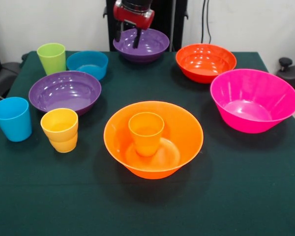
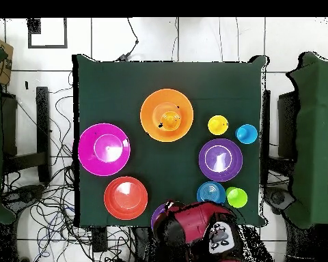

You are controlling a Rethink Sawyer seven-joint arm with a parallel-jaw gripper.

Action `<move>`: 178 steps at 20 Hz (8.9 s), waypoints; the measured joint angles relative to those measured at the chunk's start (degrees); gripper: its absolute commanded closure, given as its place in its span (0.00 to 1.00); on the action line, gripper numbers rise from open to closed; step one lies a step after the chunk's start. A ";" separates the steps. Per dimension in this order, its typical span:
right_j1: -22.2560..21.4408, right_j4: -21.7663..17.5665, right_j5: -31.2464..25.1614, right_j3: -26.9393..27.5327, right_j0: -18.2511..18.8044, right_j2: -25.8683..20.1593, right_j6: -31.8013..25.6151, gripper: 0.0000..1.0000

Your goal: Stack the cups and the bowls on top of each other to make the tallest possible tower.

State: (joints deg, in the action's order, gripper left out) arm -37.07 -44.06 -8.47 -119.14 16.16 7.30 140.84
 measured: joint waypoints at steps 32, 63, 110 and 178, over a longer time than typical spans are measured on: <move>5.83 30.49 3.83 -6.33 -1.88 2.58 14.49 0.00; 32.52 32.20 51.66 -16.17 -6.47 8.47 18.55 0.00; 7.03 31.99 22.61 -7.16 -4.99 5.37 18.57 0.00; -3.77 6.34 -7.04 5.61 11.75 -18.76 -2.11 0.00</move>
State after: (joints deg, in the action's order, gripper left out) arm -40.84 -37.72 -15.51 -113.53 27.91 -11.46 138.73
